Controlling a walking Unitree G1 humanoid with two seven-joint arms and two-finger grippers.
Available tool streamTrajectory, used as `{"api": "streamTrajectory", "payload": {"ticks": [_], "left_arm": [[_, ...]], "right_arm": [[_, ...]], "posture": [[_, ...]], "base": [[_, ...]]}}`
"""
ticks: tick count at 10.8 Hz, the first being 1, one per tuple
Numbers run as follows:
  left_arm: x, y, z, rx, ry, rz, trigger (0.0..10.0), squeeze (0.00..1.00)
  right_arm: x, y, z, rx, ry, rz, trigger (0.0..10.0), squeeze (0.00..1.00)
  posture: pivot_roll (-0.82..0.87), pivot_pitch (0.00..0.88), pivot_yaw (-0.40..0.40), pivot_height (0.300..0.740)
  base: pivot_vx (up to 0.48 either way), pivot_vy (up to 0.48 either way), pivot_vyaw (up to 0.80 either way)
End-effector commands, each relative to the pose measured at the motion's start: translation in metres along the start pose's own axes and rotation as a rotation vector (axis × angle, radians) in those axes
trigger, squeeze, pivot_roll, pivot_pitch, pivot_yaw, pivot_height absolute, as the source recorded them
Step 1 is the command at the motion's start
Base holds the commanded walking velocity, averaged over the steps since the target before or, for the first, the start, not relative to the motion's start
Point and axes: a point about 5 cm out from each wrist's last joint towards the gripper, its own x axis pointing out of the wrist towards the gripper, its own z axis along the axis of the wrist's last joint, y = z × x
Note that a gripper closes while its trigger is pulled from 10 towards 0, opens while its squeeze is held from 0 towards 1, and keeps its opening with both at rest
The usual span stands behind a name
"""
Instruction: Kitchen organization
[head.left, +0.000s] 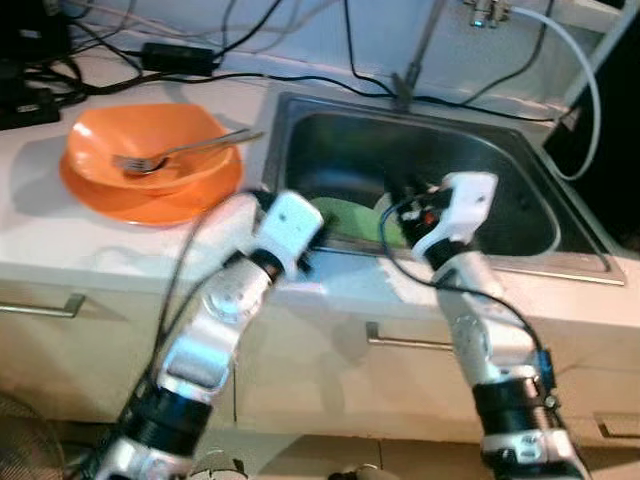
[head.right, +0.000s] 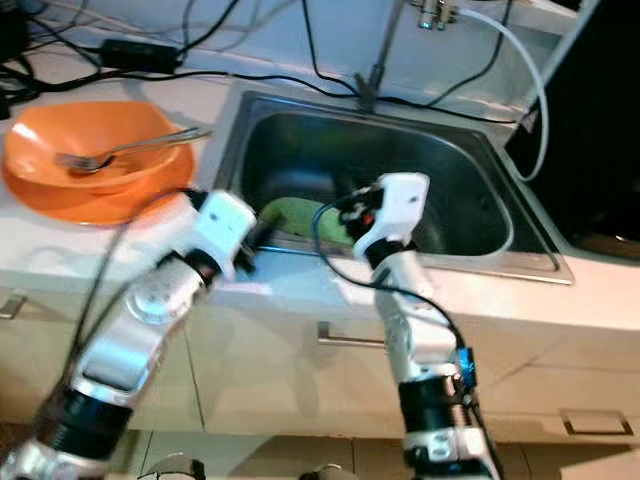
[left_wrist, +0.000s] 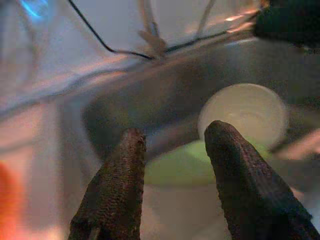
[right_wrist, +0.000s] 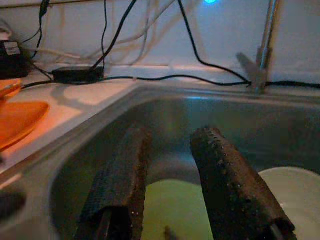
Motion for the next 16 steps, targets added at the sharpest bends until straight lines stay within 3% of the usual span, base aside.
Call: {"api": "streamTrajectory", "payload": {"ticks": [1,2,4,5,6,7,8,9,10,11,12,16], "left_arm": [[0.008,0.013,0.021,0.104,-0.075,0.076,10.0,0.0],[0.01,0.02,0.031,0.178,-0.106,0.103,10.0,0.0],[0.017,0.033,0.064,0.413,-0.208,0.126,10.0,0.0],[0.022,0.035,0.07,0.529,-0.204,0.125,10.0,0.0],[0.031,0.038,0.066,0.71,-0.129,0.115,10.0,0.0],[0.037,0.04,0.055,0.81,-0.057,0.096,10.0,0.0],[0.038,0.042,0.054,0.845,-0.022,0.099,10.0,0.0],[0.044,0.047,0.046,0.865,0.031,0.085,10.0,0.72],[0.045,0.048,0.045,0.863,0.04,0.085,10.0,1.0],[0.045,0.05,0.045,0.888,0.051,0.098,10.0,1.0],[0.045,0.052,0.044,0.908,0.063,0.108,10.0,0.0],[0.046,0.065,0.033,0.934,0.18,0.126,10.0,0.0]], "right_arm": [[-0.002,0.0,0.001,0.0,0.007,-0.009,10.0,0.0],[-0.001,0.001,0.0,0.004,0.011,-0.012,10.0,0.0],[0.001,0.004,0.0,0.019,0.017,-0.014,10.0,0.0],[0.002,0.006,-0.001,0.025,0.02,-0.013,10.0,0.0],[0.002,0.008,-0.002,0.03,0.023,-0.012,10.0,0.0],[0.003,0.009,-0.003,0.032,0.024,-0.011,10.0,0.0],[0.003,0.009,-0.002,0.032,0.023,-0.013,10.0,0.0],[0.003,0.007,-0.001,0.033,0.021,-0.022,10.0,0.0],[0.003,0.007,-0.001,0.033,0.021,-0.024,10.0,0.0],[0.003,0.007,-0.002,0.033,0.023,-0.026,10.0,0.0],[0.004,0.007,-0.002,0.033,0.024,-0.026,10.0,0.0],[0.005,0.008,-0.002,0.031,0.027,-0.024,10.0,0.0]], "posture": [[-0.01,0.06,-0.152,0.719],[-0.01,0.063,-0.152,0.719],[-0.01,0.064,-0.151,0.719],[-0.01,0.064,-0.15,0.719],[-0.01,0.063,-0.15,0.719],[-0.01,0.059,-0.148,0.719],[-0.02,0.056,-0.145,0.719],[-0.02,0.057,-0.144,0.719],[-0.02,0.059,-0.144,0.719],[-0.01,0.059,-0.145,0.719],[-0.01,0.059,-0.147,0.719],[-0.01,0.058,-0.15,0.719]], "base": [[0.0,0.0,0.0],[0.0,0.0,0.0],[0.0,0.0,0.0],[0.0,0.0,0.0],[0.0,0.0,0.0],[0.0,0.0,0.0],[0.0,0.0,0.0],[0.0,0.0,0.0],[0.0,0.0,0.0],[0.0,0.0,0.0],[0.0,0.0,0.0],[0.0,0.0,0.0]]}}
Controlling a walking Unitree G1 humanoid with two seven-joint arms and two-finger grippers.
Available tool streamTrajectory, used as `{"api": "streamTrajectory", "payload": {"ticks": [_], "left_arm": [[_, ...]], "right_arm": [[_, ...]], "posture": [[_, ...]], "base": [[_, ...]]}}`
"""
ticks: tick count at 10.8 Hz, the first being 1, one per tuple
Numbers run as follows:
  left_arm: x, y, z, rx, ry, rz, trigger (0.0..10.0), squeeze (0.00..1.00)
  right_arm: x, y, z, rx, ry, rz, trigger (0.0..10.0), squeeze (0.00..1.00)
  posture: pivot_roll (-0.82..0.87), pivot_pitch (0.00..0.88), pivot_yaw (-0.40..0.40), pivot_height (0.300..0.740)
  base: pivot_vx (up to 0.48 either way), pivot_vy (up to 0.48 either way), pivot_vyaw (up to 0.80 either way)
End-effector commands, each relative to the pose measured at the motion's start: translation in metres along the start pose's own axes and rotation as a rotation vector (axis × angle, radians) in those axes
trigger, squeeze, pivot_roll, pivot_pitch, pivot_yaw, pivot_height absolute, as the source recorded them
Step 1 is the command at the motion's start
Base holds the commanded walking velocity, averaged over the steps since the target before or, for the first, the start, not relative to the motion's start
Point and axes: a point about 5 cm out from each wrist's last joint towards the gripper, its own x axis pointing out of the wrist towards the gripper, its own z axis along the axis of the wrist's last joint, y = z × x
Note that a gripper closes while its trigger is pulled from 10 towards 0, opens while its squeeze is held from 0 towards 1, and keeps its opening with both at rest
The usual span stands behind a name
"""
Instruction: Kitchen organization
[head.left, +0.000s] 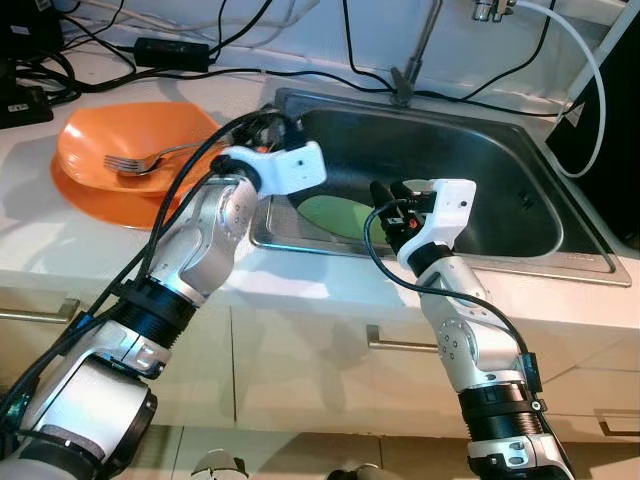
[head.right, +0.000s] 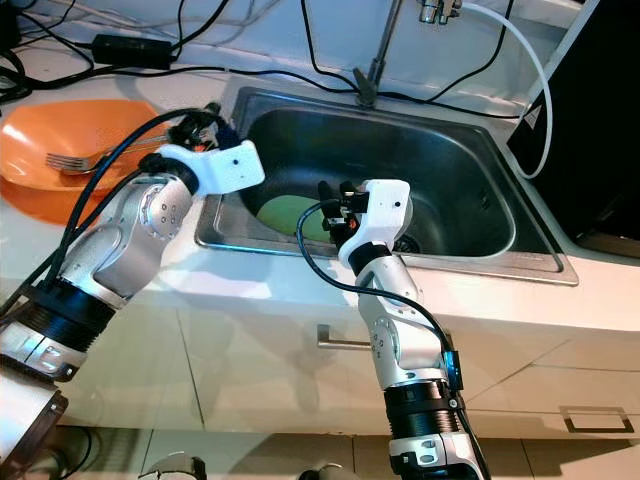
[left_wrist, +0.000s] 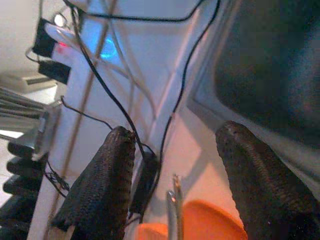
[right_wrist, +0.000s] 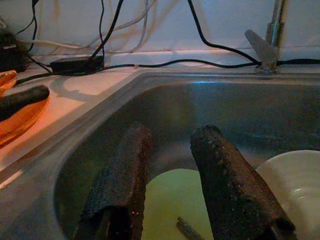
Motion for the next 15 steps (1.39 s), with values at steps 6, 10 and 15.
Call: {"api": "streamTrajectory", "payload": {"ticks": [6,10,15], "left_arm": [[0.009,-0.004,0.005,0.017,0.011,-0.023,0.0,0.0],[0.01,-0.003,0.002,0.021,0.025,-0.019,0.0,0.0],[0.009,0.011,0.0,0.025,0.044,0.042,0.0,0.0]], "right_arm": [[0.002,-0.004,0.003,-0.009,0.0,-0.021,10.0,0.0],[0.002,-0.004,0.003,-0.007,0.003,-0.022,10.0,0.0],[0.002,-0.006,0.002,-0.007,0.004,-0.029,10.0,0.0]], "posture": [[-0.02,0.057,-0.146,0.719],[-0.01,0.058,-0.148,0.719],[-0.01,0.057,-0.15,0.719]], "base": [[0.0,0.0,0.0],[0.0,0.0,0.0],[0.0,0.0,0.0]]}}
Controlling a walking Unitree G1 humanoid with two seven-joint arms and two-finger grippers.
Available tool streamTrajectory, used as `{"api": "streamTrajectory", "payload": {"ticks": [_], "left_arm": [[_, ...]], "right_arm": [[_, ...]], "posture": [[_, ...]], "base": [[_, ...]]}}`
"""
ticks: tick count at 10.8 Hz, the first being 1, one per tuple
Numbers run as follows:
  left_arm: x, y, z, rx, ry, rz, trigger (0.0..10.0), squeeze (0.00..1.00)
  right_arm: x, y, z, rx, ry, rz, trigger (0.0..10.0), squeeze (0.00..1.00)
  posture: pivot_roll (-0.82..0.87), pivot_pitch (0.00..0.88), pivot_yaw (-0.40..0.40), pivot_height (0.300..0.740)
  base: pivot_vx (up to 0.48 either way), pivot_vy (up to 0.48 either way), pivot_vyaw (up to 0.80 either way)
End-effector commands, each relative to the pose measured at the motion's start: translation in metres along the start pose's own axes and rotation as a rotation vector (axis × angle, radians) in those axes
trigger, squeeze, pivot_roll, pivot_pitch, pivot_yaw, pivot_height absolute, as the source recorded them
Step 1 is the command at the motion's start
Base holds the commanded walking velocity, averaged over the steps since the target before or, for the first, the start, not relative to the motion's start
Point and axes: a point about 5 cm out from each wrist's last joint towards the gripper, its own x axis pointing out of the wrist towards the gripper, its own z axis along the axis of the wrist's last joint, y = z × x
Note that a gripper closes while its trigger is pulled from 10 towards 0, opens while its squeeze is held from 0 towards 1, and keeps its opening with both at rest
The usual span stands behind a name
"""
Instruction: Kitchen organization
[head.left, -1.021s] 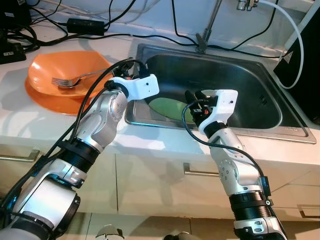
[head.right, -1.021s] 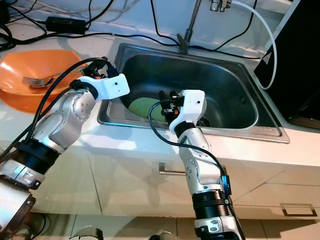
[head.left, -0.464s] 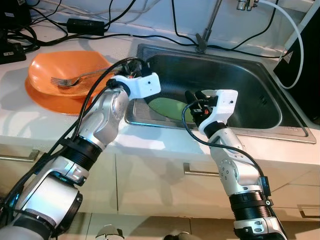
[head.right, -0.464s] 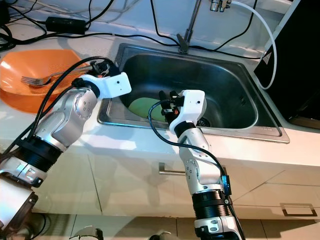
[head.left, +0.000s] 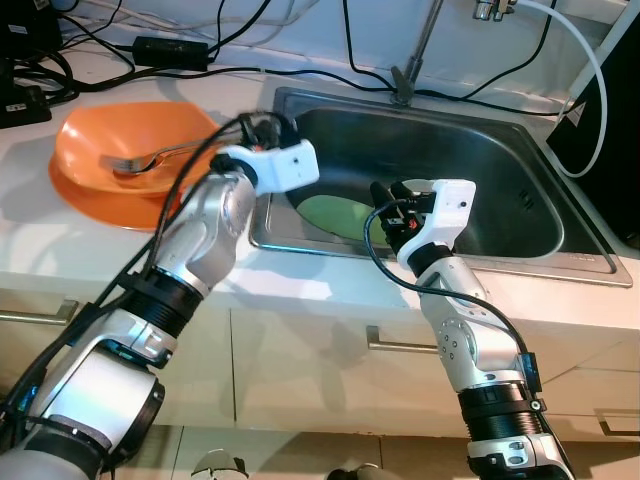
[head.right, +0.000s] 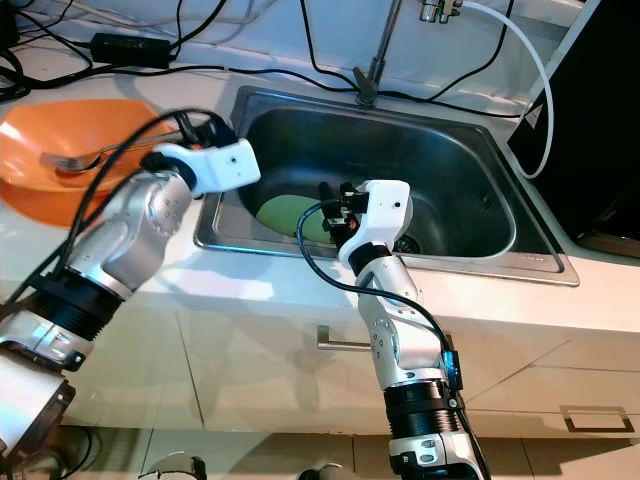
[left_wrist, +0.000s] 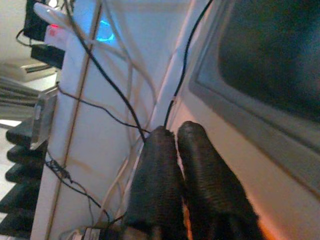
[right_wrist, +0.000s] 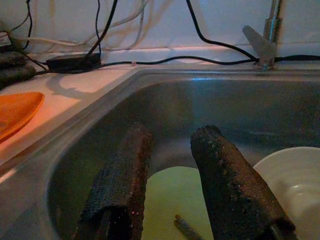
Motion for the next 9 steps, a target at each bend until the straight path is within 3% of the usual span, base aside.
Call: {"api": "streamTrajectory", "payload": {"ticks": [1,3,5,6,7,8,9], "left_arm": [[0.001,0.014,0.007,-0.002,-0.021,0.056,0.0,0.0],[-0.002,0.037,0.014,-0.025,-0.047,0.152,0.0,0.0],[-0.004,0.048,0.019,-0.056,-0.065,0.205,0.0,0.0],[-0.006,0.055,0.024,-0.145,-0.078,0.231,0.0,0.0],[-0.008,0.058,0.026,-0.221,-0.087,0.238,8.9,0.0],[-0.008,0.057,0.026,-0.259,-0.085,0.216,10.0,0.0],[-0.008,0.055,0.026,-0.32,-0.086,0.2,10.0,0.0]], "right_arm": [[0.002,-0.005,0.004,-0.008,-0.003,-0.018,10.0,0.0],[0.002,-0.005,0.003,-0.009,0.001,-0.02,10.0,0.0],[0.002,-0.005,0.003,-0.008,0.001,-0.018,10.0,0.0],[0.002,-0.005,0.003,-0.008,0.001,-0.019,10.0,0.0],[0.002,-0.005,0.003,-0.008,0.001,-0.019,10.0,0.0],[0.002,-0.005,0.003,-0.009,0.001,-0.018,10.0,0.0],[0.003,-0.005,0.003,-0.009,0.001,-0.016,10.0,0.0]], "posture": [[-0.01,0.057,-0.15,0.719],[-0.01,0.057,-0.153,0.719],[-0.01,0.058,-0.155,0.719],[-0.01,0.058,-0.155,0.719],[-0.01,0.058,-0.155,0.719],[-0.01,0.056,-0.156,0.719],[-0.01,0.056,-0.156,0.719]], "base": [[0.0,0.0,0.0],[0.0,0.0,0.0],[0.0,0.0,0.0],[0.0,0.0,0.0],[0.0,0.0,0.0],[0.0,0.0,0.0],[0.0,0.0,0.0]]}}
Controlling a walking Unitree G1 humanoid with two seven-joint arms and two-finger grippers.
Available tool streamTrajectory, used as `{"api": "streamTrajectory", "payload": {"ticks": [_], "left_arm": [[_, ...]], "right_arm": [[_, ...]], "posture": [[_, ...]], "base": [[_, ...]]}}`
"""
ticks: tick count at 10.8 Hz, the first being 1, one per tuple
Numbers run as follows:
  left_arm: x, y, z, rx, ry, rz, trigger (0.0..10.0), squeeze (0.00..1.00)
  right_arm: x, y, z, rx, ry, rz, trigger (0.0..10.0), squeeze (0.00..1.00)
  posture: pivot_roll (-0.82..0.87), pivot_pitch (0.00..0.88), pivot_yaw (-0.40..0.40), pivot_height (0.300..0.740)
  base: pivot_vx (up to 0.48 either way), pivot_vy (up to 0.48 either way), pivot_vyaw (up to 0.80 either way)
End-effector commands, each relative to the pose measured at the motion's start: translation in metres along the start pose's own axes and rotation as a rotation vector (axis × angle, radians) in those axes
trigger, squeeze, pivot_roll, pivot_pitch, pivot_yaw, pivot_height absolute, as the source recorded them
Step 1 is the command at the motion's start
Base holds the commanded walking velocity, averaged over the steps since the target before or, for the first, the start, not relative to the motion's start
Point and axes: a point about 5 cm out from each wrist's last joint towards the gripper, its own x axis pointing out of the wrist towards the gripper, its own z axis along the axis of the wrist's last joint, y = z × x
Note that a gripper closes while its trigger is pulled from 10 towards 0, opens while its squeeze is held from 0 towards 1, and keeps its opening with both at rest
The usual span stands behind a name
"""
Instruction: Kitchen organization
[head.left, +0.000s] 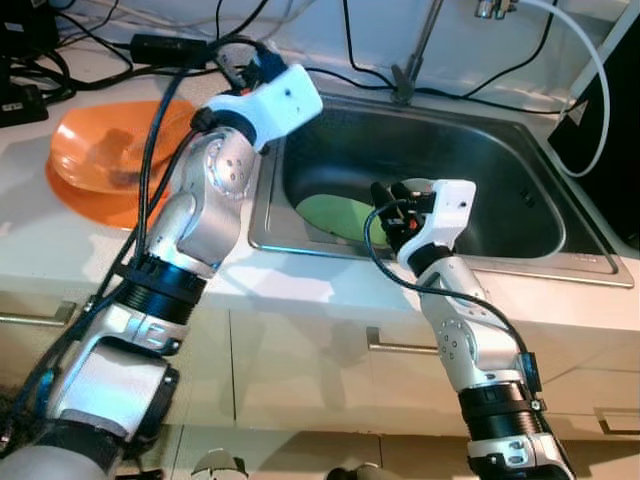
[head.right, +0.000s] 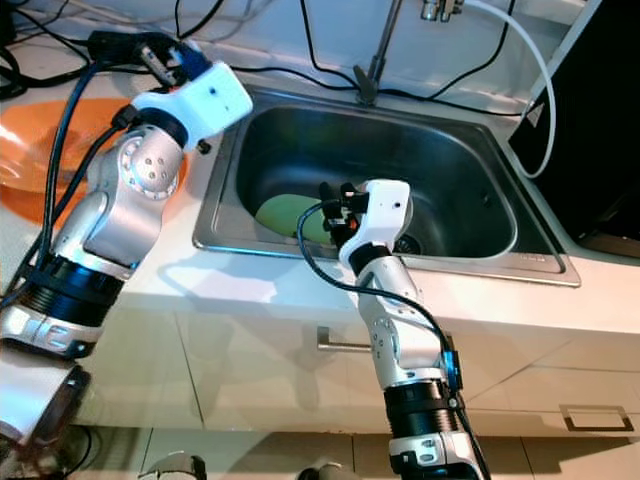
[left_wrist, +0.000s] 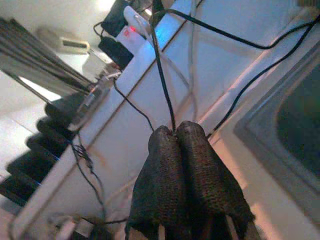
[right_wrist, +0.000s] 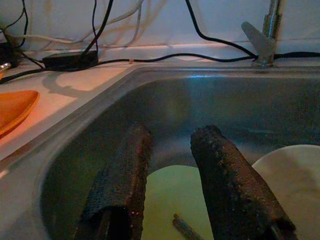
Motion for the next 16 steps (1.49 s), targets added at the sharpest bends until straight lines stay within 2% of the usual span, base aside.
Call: {"api": "streamTrajectory", "payload": {"ticks": [1,2,3,4,5,6,7,8,9,10,11,12,14,15,16], "left_arm": [[-0.001,0.007,0.011,-0.052,-0.04,0.017,10.0,0.0],[-0.001,0.017,0.019,-0.048,-0.08,0.061,10.0,0.0],[-0.002,0.032,0.035,-0.05,-0.176,0.132,10.0,0.0],[-0.008,0.043,0.061,-0.157,-0.342,0.179,10.0,0.0],[-0.011,0.045,0.066,-0.191,-0.374,0.19,10.0,0.0],[-0.018,0.046,0.078,-0.279,-0.465,0.176,10.0,0.0],[-0.023,0.044,0.088,-0.413,-0.544,0.127,10.0,0.0],[-0.024,0.037,0.09,-0.562,-0.575,0.052,10.0,0.0],[-0.024,0.029,0.09,-0.747,-0.582,-0.03,10.0,0.0],[-0.024,0.024,0.09,-0.88,-0.587,-0.086,10.0,0.0],[-0.024,0.023,0.089,-0.914,-0.587,-0.096,10.0,0.0],[-0.022,0.017,0.085,-1.013,-0.56,-0.131,10.0,0.0],[-0.02,0.003,0.075,-1.128,-0.506,-0.193,10.0,0.0],[-0.026,-0.004,0.07,-1.163,-0.488,-0.213,10.0,0.0],[-0.026,-0.006,0.069,-1.164,-0.481,-0.23,10.0,0.0]], "right_arm": [[0.002,-0.004,0.003,-0.008,0.001,-0.015,10.0,0.0],[0.002,-0.004,0.003,-0.008,0.002,-0.013,10.0,0.0],[0.002,-0.004,0.002,-0.009,0.004,-0.012,10.0,0.0],[0.002,-0.004,0.002,-0.008,0.007,-0.01,10.0,0.0],[0.003,-0.003,0.002,-0.008,0.007,-0.009,10.0,0.0],[0.003,-0.003,0.001,-0.008,0.008,-0.009,10.0,0.0],[0.003,-0.004,0.001,-0.008,0.008,-0.01,10.0,0.0],[0.003,-0.004,0.002,-0.009,0.007,-0.01,10.0,0.0],[0.003,-0.005,0.003,-0.009,0.003,-0.009,10.0,0.0],[0.003,-0.006,0.005,-0.004,-0.001,-0.008,10.0,1.0],[0.003,-0.007,0.005,-0.004,-0.002,-0.008,10.0,1.0],[0.003,-0.012,0.011,-0.015,-0.016,-0.014,10.0,1.0],[0.002,-0.024,0.025,-0.045,-0.043,0.025,10.0,1.0],[0.001,-0.027,0.034,-0.058,-0.056,0.063,10.0,1.0],[-0.001,-0.027,0.04,-0.065,-0.066,0.107,10.0,1.0]], "posture": [[-0.01,0.056,-0.156,0.719],[-0.01,0.055,-0.157,0.719],[-0.01,0.056,-0.158,0.719],[-0.01,0.056,-0.158,0.719],[-0.01,0.056,-0.158,0.719],[-0.01,0.054,-0.157,0.719],[-0.01,0.054,-0.157,0.719],[-0.01,0.052,-0.155,0.719],[-0.01,0.052,-0.155,0.719],[-0.01,0.049,-0.15,0.719],[-0.01,0.049,-0.15,0.719],[-0.01,0.044,-0.149,0.719],[-0.02,0.035,-0.149,0.719],[-0.02,0.035,-0.148,0.719],[-0.02,0.033,-0.147,0.719]], "base": [[0.0,0.0,0.0],[0.0,0.0,0.0],[0.0,0.0,0.0],[0.0,0.0,0.0],[0.0,0.0,0.0],[0.0,0.0,0.0],[0.0,0.0,0.0],[0.0,0.0,0.0],[0.0,0.0,0.0],[0.0,0.0,0.0],[0.0,0.0,0.0],[0.0,0.0,0.0],[0.0,0.0,0.0],[0.0,0.0,0.0],[0.0,0.0,0.0]]}}
